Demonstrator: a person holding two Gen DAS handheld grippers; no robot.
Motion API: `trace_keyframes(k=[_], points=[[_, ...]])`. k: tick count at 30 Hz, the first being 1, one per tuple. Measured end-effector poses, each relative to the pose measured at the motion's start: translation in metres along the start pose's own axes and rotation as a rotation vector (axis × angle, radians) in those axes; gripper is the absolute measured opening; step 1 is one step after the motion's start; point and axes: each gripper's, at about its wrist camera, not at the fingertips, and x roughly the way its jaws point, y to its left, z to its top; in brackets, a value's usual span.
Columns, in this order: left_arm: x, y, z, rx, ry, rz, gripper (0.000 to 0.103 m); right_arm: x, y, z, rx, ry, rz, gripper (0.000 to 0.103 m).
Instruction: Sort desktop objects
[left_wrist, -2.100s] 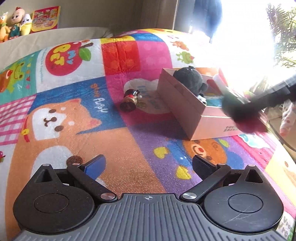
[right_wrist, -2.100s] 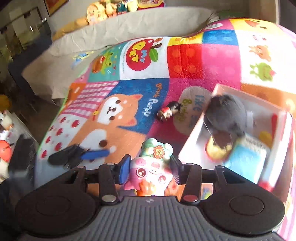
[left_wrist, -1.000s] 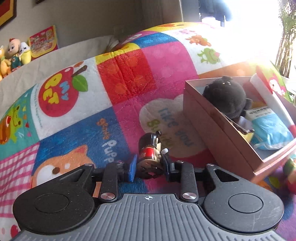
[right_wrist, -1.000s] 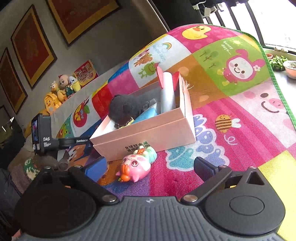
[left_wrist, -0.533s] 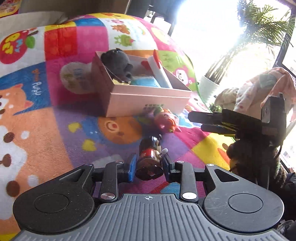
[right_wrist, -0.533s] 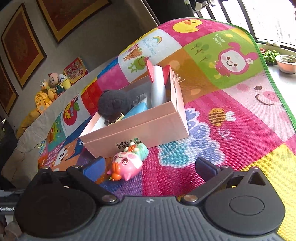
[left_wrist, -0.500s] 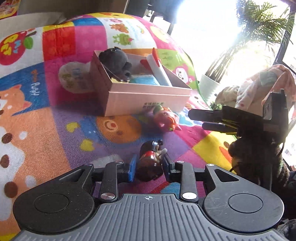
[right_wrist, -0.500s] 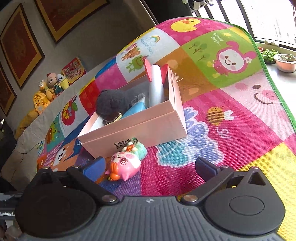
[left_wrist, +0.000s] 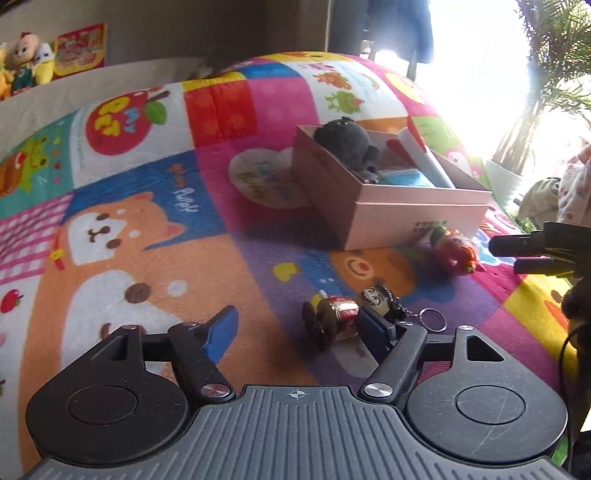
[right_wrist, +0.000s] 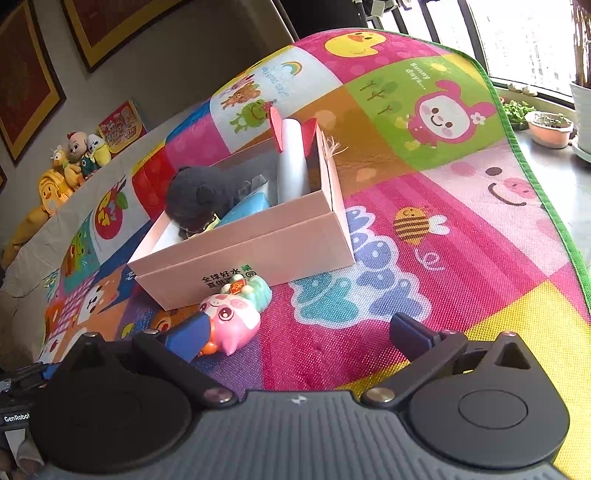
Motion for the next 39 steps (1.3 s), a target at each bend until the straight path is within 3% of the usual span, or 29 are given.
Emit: trace_keyframes(k=[3, 8, 10, 12, 16, 19, 24, 29, 32, 37, 39], points=[[-0.003, 0.010, 0.003, -0.038, -0.008, 0.010, 0.083, 0.001, 0.004, -0.001, 0.065, 0.014, 0.039, 0.103], [-0.011, 0.015, 0.009, -0.055, -0.050, 0.029, 0.093, 0.003, 0.028, -0.014, 0.233, 0.031, 0.241, 0.103], [-0.014, 0.014, 0.009, -0.049, -0.061, 0.030, 0.094, 0.005, 0.045, -0.021, 0.229, 0.027, 0.270, 0.103], [-0.016, 0.012, 0.008, -0.036, -0.060, 0.021, 0.095, 0.005, 0.066, -0.026, 0.109, 0.018, 0.233, 0.103], [-0.013, 0.005, 0.003, -0.001, -0.040, -0.003, 0.096, -0.003, 0.096, -0.030, -0.227, -0.034, 0.070, 0.103], [-0.010, -0.001, -0.001, 0.022, -0.020, -0.048, 0.096, -0.009, 0.093, -0.027, -0.335, -0.020, 0.018, 0.103], [-0.001, -0.018, -0.003, 0.049, 0.015, -0.145, 0.096, -0.019, 0.058, -0.013, -0.281, -0.038, -0.075, 0.103], [0.012, -0.036, 0.001, 0.095, 0.026, -0.147, 0.096, -0.014, 0.014, -0.003, -0.117, -0.027, -0.184, 0.103], [0.013, -0.044, 0.003, 0.105, 0.056, -0.214, 0.096, -0.010, -0.006, -0.005, -0.025, -0.011, -0.177, 0.103], [0.001, -0.064, -0.005, 0.171, 0.108, -0.399, 0.097, -0.008, -0.005, -0.005, -0.043, -0.005, -0.168, 0.103], [-0.008, -0.071, -0.008, 0.212, 0.081, -0.422, 0.097, -0.006, -0.003, -0.005, -0.056, -0.001, -0.177, 0.103]])
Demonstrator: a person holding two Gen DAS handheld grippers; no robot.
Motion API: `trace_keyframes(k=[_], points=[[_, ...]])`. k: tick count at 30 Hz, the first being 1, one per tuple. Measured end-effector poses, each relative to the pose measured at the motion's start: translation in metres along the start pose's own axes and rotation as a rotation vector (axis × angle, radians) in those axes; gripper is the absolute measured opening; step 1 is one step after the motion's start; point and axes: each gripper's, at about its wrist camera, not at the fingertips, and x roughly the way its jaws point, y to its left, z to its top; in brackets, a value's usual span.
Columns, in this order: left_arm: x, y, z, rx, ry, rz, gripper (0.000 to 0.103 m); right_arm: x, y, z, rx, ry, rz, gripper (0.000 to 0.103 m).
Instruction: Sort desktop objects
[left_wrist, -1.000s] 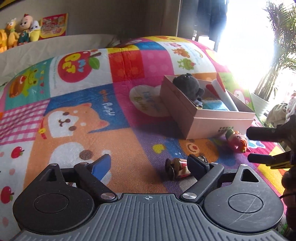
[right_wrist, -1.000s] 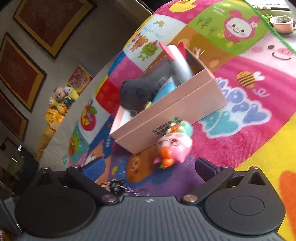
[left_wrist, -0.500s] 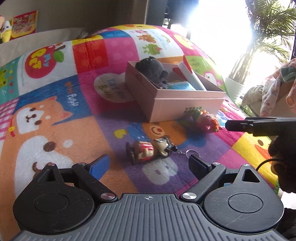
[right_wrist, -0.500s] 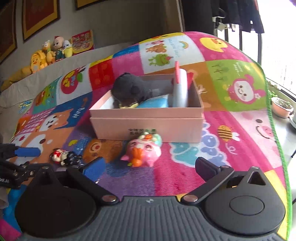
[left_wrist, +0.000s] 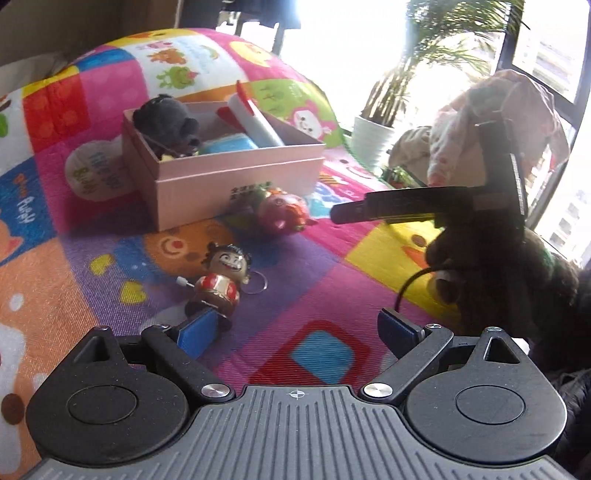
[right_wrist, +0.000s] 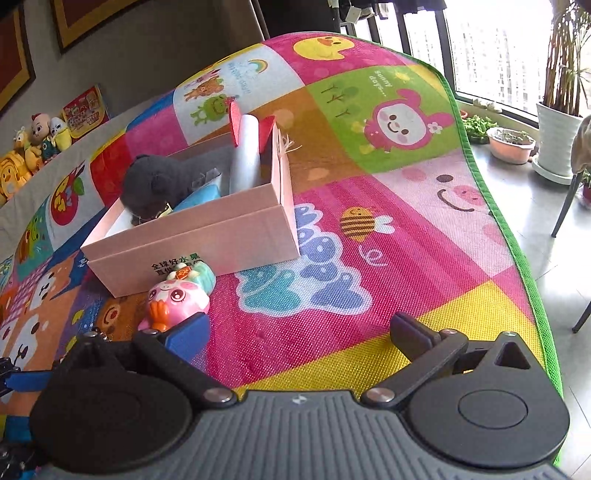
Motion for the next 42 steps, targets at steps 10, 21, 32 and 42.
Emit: trace_keyframes(k=[10, 21, 32, 42], points=[[0.014, 0.018, 0.011, -0.026, -0.017, 0.267, 0.080, -0.002, -0.002, -0.002, 0.021, -0.018, 0.007, 0.103], [0.019, 0.022, 0.008, 0.020, -0.027, 0.280, 0.037, 0.000, 0.003, -0.002, -0.002, -0.011, -0.014, 0.103], [0.007, 0.027, -0.001, 0.014, -0.046, 0.405, 0.056, -0.001, -0.002, -0.002, 0.007, -0.008, 0.009, 0.103], [0.007, 0.023, -0.006, 0.000, -0.041, 0.404, 0.101, -0.013, 0.051, 0.016, -0.169, -0.027, 0.148, 0.098]])
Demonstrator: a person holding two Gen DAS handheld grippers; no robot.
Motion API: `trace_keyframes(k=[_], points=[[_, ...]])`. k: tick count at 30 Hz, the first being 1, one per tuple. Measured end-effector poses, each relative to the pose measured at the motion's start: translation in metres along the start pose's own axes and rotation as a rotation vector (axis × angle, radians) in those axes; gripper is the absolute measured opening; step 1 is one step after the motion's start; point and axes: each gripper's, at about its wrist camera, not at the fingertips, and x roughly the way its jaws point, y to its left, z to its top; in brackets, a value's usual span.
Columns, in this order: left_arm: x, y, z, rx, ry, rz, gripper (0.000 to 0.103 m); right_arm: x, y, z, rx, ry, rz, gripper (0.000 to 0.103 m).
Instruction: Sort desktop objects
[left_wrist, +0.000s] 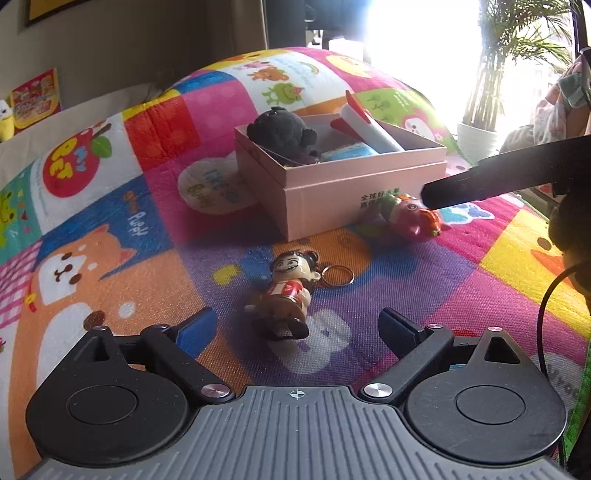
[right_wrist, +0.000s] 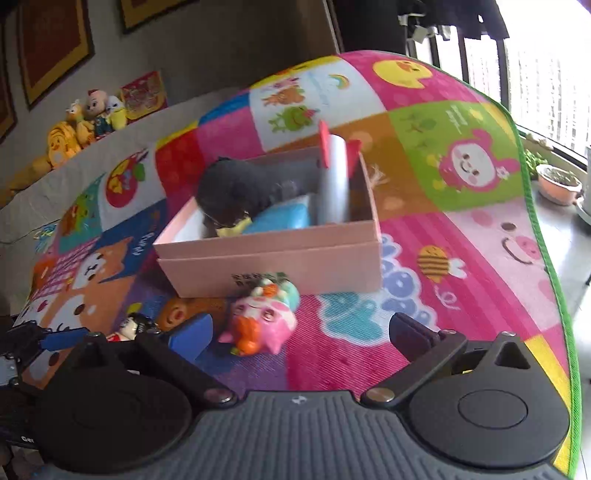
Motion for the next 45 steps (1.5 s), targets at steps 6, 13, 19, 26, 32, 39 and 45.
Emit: trace_keyframes(k=[6, 13, 19, 26, 32, 39, 45], points=[[0.002, 0.004, -0.002, -0.022, 0.025, 0.002, 0.103, 0.039, 0.027, 0.011, -0.028, 0.116, 0.022, 0.065], [0.009, 0.012, -0.001, -0.079, 0.069, 0.006, 0.103, 0.030, 0.018, -0.002, -0.012, 0.168, -0.003, 0.052], [0.010, 0.016, -0.002, -0.087, 0.080, 0.012, 0.103, 0.012, 0.022, -0.011, -0.069, 0.152, 0.007, 0.059], [0.011, 0.013, -0.001, -0.083, 0.087, 0.016, 0.103, 0.029, 0.026, -0.001, -0.039, 0.135, -0.007, 0.076], [0.013, 0.013, 0.000, -0.082, 0.099, 0.010, 0.103, 0.018, 0.022, -0.009, -0.056, 0.131, -0.009, 0.049], [0.015, 0.014, 0.004, -0.073, 0.128, -0.001, 0.103, -0.005, -0.011, -0.022, -0.019, 0.022, -0.103, 0.049], [0.013, 0.019, 0.015, -0.155, 0.126, -0.043, 0.103, -0.006, -0.029, -0.031, 0.035, -0.015, -0.116, 0.049]])
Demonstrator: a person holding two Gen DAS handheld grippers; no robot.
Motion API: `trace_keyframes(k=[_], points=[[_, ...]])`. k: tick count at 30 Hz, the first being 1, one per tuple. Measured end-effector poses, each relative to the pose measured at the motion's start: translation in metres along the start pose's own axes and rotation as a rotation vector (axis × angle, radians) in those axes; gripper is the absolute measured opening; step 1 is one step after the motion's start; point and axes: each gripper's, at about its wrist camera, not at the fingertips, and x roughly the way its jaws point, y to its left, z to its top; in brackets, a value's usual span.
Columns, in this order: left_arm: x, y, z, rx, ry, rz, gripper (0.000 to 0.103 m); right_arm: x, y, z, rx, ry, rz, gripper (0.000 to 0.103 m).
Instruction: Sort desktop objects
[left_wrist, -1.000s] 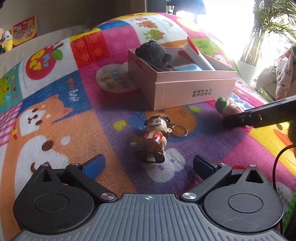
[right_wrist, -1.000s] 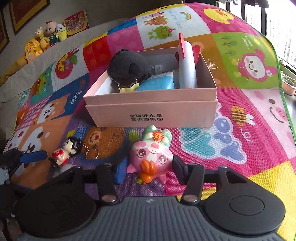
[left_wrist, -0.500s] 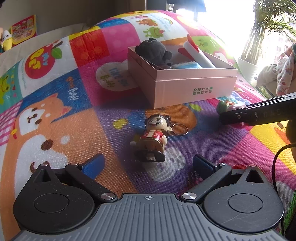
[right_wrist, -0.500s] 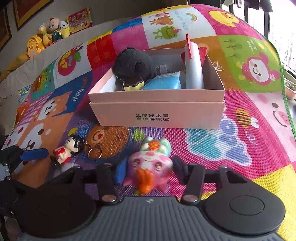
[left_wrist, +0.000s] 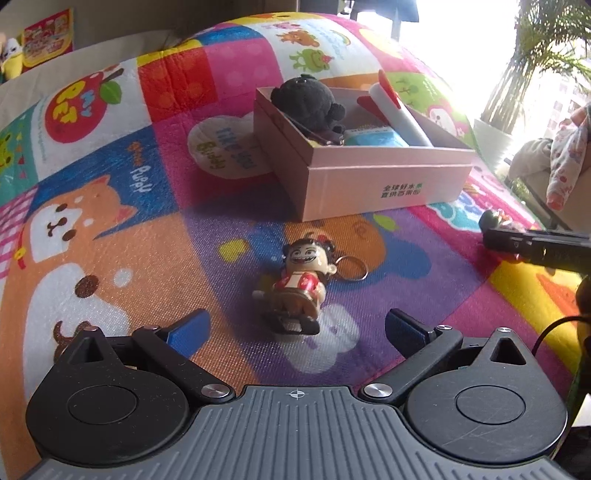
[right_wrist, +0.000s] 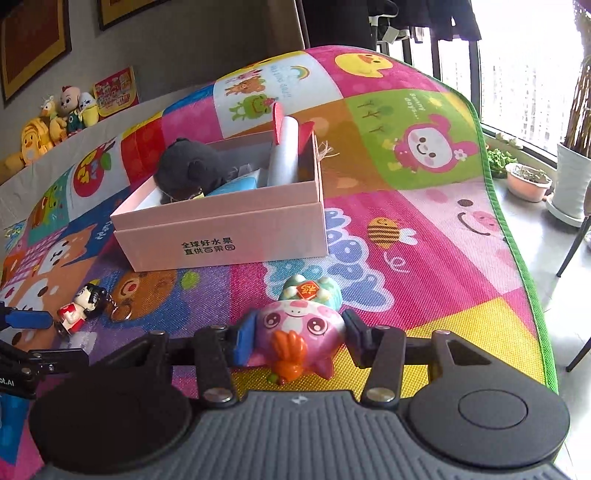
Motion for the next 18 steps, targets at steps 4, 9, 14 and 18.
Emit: trace_keyframes(k=[4, 9, 14, 18], points=[[0.006, -0.012, 0.006, 0.024, -0.002, -0.007, 0.103, -0.002, -0.001, -0.002, 0.005, -0.017, 0.017, 0.049], [0.002, -0.025, 0.007, 0.058, -0.033, -0.070, 0.103, -0.006, -0.003, -0.003, 0.021, -0.038, 0.026, 0.050], [-0.011, -0.037, 0.008, 0.140, -0.080, -0.093, 0.081, -0.007, -0.002, -0.003, 0.017, -0.046, 0.026, 0.053], [-0.005, -0.033, 0.009, 0.128, -0.077, -0.028, 0.081, -0.006, -0.002, -0.003, 0.018, -0.041, 0.026, 0.054]])
